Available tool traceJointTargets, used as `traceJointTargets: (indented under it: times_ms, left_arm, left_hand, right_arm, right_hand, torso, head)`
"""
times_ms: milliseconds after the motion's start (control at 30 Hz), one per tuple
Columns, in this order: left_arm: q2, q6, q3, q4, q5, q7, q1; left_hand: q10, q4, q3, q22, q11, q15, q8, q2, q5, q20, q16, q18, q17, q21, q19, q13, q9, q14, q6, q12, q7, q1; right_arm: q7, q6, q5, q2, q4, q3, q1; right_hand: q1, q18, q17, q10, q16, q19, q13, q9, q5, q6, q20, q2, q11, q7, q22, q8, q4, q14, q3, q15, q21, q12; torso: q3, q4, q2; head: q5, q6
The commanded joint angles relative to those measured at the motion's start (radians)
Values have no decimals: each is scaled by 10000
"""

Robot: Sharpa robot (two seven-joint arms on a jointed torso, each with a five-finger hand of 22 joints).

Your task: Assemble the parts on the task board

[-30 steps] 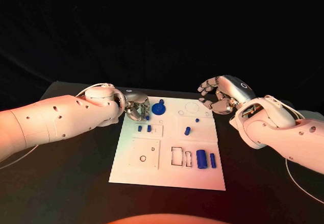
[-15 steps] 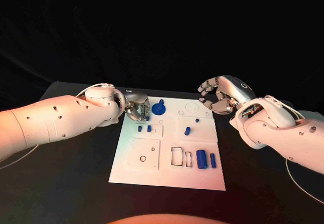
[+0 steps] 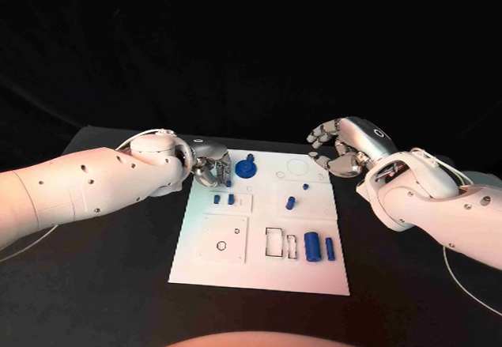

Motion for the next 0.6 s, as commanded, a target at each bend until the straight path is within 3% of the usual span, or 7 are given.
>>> traceJointTargets:
  times_ms: [33,367,433,533,600]
  left_arm:
    - [-105,-209,16,123,29,-65,2]
    - [-629,-1193,165,527,331,291,10]
    - [-777,-1553,198,656,761,487,15]
    - [-1062,-2148,238,954,1920,885,22]
    - [-1252,-2467,255,1184,2911,1140,29]
  left_hand:
    - [-42,-90,31,-21,99,86,-102,-69,54,76,-11,-46,-27,-52,-22,11,-49,2,-153,-78,41,19]
    - [-302,-86,89,-280,171,156,-42,-70,47,148,-127,13,-354,-229,-173,-6,-46,-140,33,-236,66,9]
    - [-393,-81,104,-914,184,166,37,-68,39,161,-466,154,-1194,-665,-539,-14,-26,-479,183,-285,54,-1]
    - [-287,-91,107,-982,150,147,63,-35,25,153,-511,168,-1265,-724,-576,22,-22,-514,225,-209,29,18]
    - [-342,-95,93,-1431,151,142,89,-31,18,144,-760,261,-1798,-1052,-841,29,-20,-768,262,-208,16,12]
  right_arm:
    - [14,261,-46,-14,-11,5,-3]
    - [-263,1802,-45,20,-205,2,-3]
    - [-343,2165,-107,52,-276,0,-3]
    - [-488,2660,-323,122,-415,-9,-5]
    - [-573,2875,-511,166,-500,-18,-10]
  right_hand:
    - [-123,-60,506,60,34,-27,-12,4,49,41,33,-4,0,53,469,-65,-10,582,37,75,55,-27]
    - [-84,-106,573,347,175,52,-2,25,-235,103,10,22,-74,-7,661,-64,-52,603,48,28,317,87]
    - [-72,-115,604,364,218,66,-3,29,-247,115,6,22,-82,-17,690,-60,-62,611,51,21,359,89]
    - [-45,-128,647,392,286,89,-11,39,-305,147,-6,20,-100,-44,740,-48,-88,626,56,8,428,86]
    - [-19,-127,667,376,326,87,-28,55,-349,197,-20,14,-111,-76,748,-26,-115,635,60,2,432,57]
  torso:
    - [1,-3,-5]
    - [7,-3,-7]
    - [7,-14,-7]
    - [6,-16,-7]
    - [4,-13,-5]
  head:
    - [-19,3]
    - [-35,60]
    - [-59,93]
    - [-109,117]
    - [-224,169]
